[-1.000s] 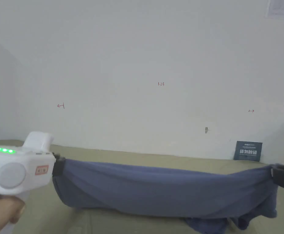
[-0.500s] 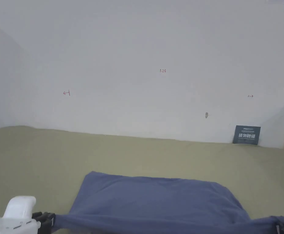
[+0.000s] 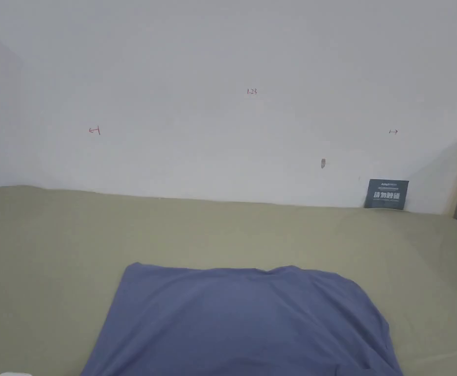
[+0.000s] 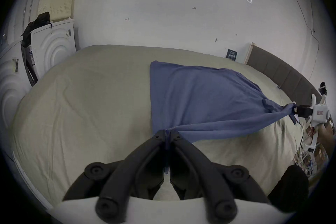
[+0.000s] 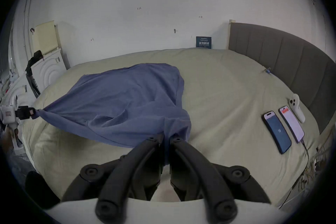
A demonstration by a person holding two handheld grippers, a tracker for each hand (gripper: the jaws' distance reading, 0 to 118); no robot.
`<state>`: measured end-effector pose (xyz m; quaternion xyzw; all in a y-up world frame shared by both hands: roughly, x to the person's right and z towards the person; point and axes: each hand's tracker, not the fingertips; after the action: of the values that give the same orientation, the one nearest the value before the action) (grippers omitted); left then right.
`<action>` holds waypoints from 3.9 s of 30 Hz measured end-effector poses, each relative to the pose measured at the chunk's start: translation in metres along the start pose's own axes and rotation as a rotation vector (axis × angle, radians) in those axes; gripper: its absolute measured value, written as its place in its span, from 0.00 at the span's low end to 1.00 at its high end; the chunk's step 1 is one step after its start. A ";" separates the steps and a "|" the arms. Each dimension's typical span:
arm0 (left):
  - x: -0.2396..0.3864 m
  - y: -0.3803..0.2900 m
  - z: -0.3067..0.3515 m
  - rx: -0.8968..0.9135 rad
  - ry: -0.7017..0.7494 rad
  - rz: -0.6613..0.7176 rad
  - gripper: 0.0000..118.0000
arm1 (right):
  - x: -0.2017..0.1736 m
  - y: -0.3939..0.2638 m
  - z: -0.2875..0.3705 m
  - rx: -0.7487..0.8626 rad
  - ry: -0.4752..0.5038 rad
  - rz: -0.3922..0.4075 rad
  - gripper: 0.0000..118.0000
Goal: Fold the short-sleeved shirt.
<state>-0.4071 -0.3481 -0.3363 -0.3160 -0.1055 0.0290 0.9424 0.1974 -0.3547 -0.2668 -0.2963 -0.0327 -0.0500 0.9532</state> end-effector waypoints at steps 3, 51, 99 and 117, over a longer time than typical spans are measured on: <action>-0.011 -0.011 -0.015 -0.030 -0.002 -0.003 0.04 | 0.001 -0.008 -0.007 -0.041 -0.001 -0.001 0.07; -0.005 -0.033 -0.034 -0.190 0.079 0.094 0.87 | -0.013 -0.033 0.015 -0.237 -0.041 -0.004 0.06; -0.017 0.117 -0.140 -0.342 -0.044 -0.017 0.07 | 0.009 0.111 -0.163 -0.199 -0.003 0.081 0.08; 0.013 0.099 -0.090 -0.183 0.046 0.003 0.69 | -0.011 0.101 -0.122 -0.146 -0.042 0.133 0.79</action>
<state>-0.3732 -0.3204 -0.4640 -0.4014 -0.0856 0.0133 0.9118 0.2020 -0.3403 -0.4248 -0.3675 -0.0291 0.0172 0.9294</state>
